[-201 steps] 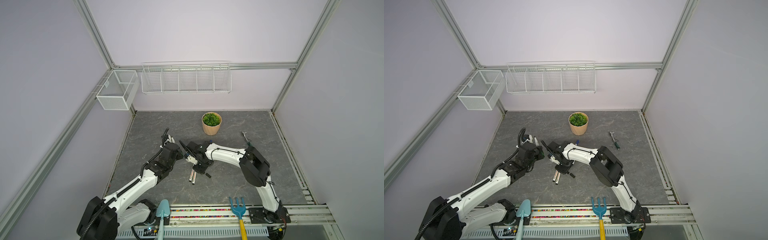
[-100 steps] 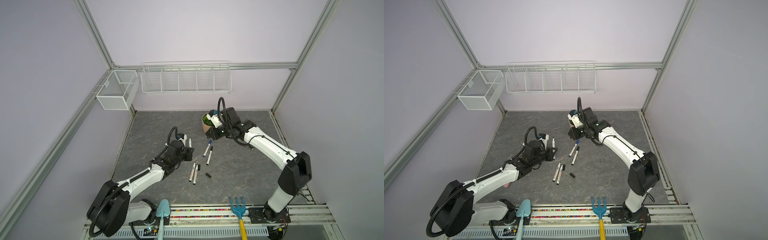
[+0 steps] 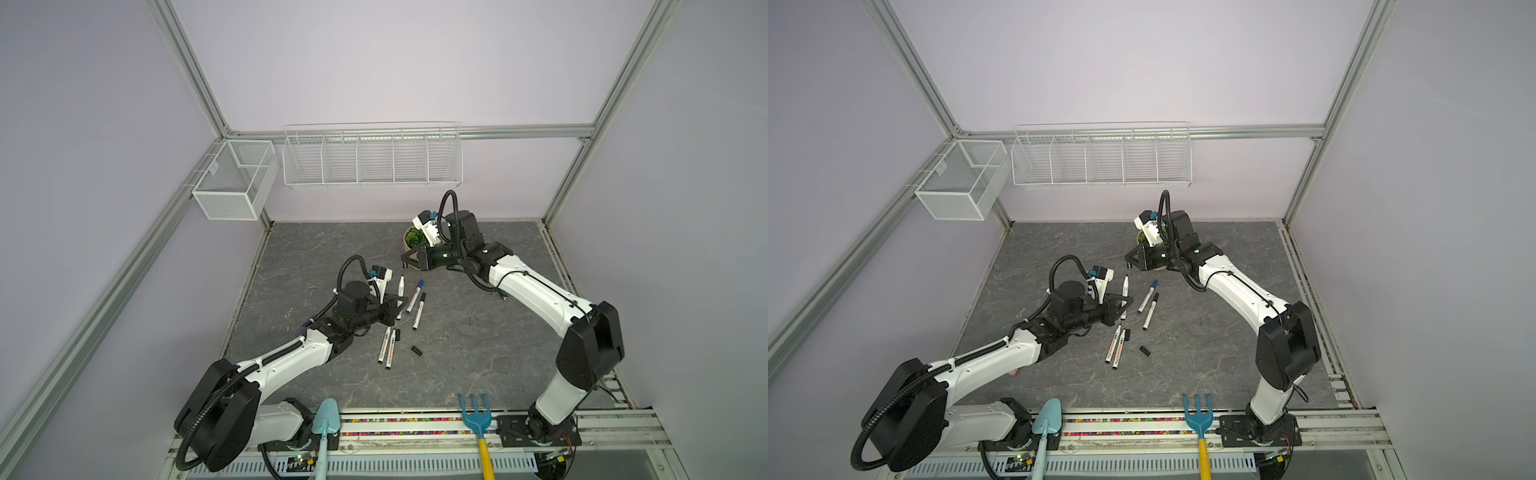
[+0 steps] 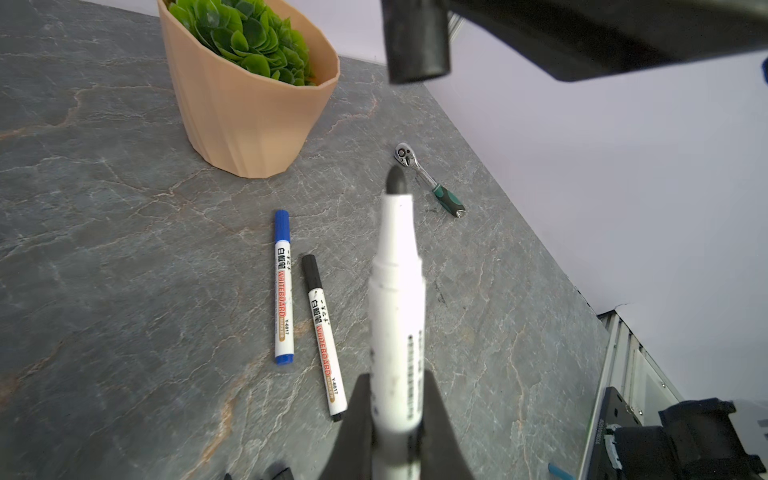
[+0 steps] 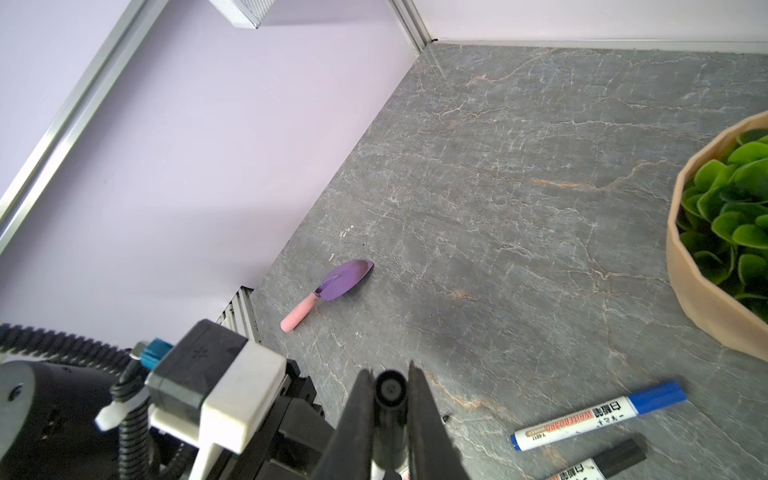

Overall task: Insert the pens into the pen caps
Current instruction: 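Lift the black cap with the right gripper toward the marker held by the left, then lower the black cap onto the marker tip with the right gripper while the left holds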

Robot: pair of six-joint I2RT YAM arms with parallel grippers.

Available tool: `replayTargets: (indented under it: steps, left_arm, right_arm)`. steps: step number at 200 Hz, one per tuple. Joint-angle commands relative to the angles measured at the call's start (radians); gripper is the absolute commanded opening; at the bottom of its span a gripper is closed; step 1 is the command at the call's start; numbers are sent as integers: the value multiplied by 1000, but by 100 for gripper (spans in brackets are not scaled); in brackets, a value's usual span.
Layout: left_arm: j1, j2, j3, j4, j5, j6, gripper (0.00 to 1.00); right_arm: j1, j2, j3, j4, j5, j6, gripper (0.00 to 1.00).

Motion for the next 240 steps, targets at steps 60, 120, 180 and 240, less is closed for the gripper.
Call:
replayTargets:
  steps: [60, 120, 180, 240]
  left_arm:
    - [-5, 4, 32, 22, 11, 26, 0]
    - [-5, 4, 26, 37, -1, 20, 0]
    - [-6, 7, 25, 45, -16, 15, 0]
    - [-5, 18, 32, 67, -37, 13, 0]
  right_arm:
    - [9, 18, -45, 51, -52, 31, 15]
    - [20, 20, -55, 43, -62, 30, 15]
    - [22, 0, -70, 32, -67, 22, 14]
    - [21, -24, -103, 27, -105, 24, 14]
